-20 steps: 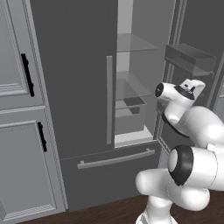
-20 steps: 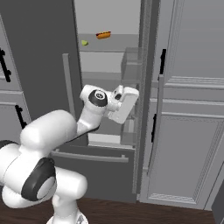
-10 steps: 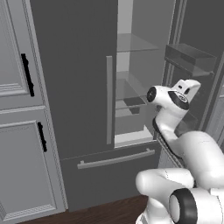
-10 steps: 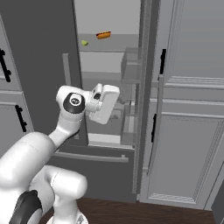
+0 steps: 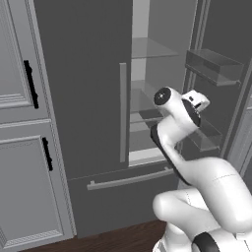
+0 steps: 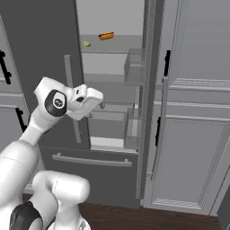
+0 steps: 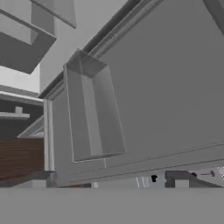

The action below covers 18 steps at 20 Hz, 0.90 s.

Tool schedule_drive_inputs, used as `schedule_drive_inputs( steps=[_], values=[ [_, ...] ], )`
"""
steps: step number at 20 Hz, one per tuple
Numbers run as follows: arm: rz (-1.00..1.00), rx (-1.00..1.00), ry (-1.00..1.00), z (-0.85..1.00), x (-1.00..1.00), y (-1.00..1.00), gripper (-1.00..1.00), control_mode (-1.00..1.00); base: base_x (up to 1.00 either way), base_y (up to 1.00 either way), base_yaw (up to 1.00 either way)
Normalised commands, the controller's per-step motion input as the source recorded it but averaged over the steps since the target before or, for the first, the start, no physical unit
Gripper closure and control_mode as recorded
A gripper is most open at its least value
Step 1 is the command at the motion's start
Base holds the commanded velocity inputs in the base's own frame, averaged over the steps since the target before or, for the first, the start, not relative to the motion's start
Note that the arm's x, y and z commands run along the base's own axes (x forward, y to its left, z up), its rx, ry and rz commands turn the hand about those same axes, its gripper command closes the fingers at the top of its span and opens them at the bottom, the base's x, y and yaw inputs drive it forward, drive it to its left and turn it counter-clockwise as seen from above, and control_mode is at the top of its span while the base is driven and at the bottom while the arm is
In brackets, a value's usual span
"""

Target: Grab a lemon wedge from the fridge and one ice cube from the ice bowl, and put them in the glass of lemonade.

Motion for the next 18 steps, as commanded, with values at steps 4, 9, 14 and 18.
schedule_drive_inputs(
  steps=[4, 9, 14, 18],
  values=[
    [0.16, 0.75, -0.29, -0.09, 0.00, 0.83, -1.00, -1.00, 0.00, 0.00, 0.00],
    [0.14, 0.63, -0.23, -0.04, 0.00, 0.73, -1.00, -1.00, 0.00, 0.00, 0.00],
    [0.02, 0.14, 0.01, 0.42, 0.01, 0.52, -1.00, -1.00, 0.00, 0.00, 0.00],
    [0.06, 0.00, 0.12, 0.41, 0.28, 0.85, -1.00, -1.00, 0.00, 0.00, 0.00]
  ],
)
